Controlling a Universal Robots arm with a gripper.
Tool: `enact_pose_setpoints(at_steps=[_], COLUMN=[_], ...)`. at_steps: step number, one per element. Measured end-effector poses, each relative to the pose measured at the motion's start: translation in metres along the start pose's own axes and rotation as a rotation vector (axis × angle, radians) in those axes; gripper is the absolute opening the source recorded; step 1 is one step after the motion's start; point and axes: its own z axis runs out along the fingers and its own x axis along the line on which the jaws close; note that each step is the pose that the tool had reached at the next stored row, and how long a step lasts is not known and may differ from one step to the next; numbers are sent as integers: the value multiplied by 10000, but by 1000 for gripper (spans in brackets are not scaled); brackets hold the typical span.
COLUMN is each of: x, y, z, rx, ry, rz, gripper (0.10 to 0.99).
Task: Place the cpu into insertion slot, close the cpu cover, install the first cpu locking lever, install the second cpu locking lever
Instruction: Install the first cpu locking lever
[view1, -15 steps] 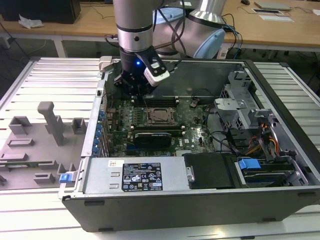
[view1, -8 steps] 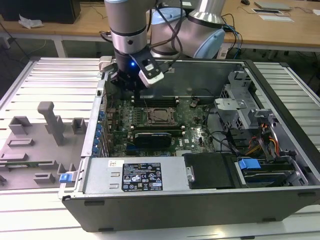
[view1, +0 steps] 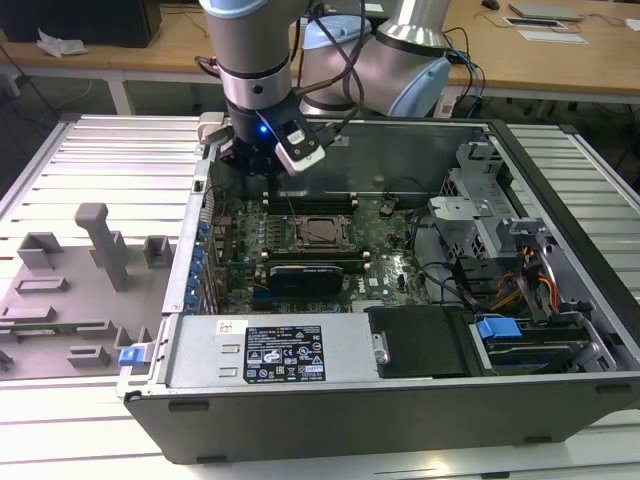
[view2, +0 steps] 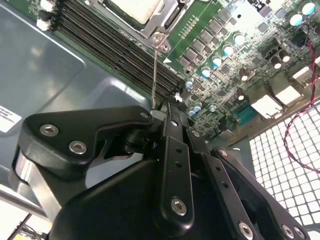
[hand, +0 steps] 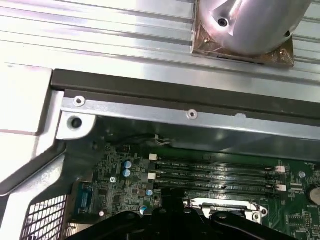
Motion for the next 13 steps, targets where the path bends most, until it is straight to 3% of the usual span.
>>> enact_pose_setpoints(at_steps=[5,11,13], x=[-148,-432,-488], y=[-17,-47,-53], z=[15,40,43], rx=[1,0,0], ry=[0,-1,1], rz=[2,3,0], gripper=[106,106,106])
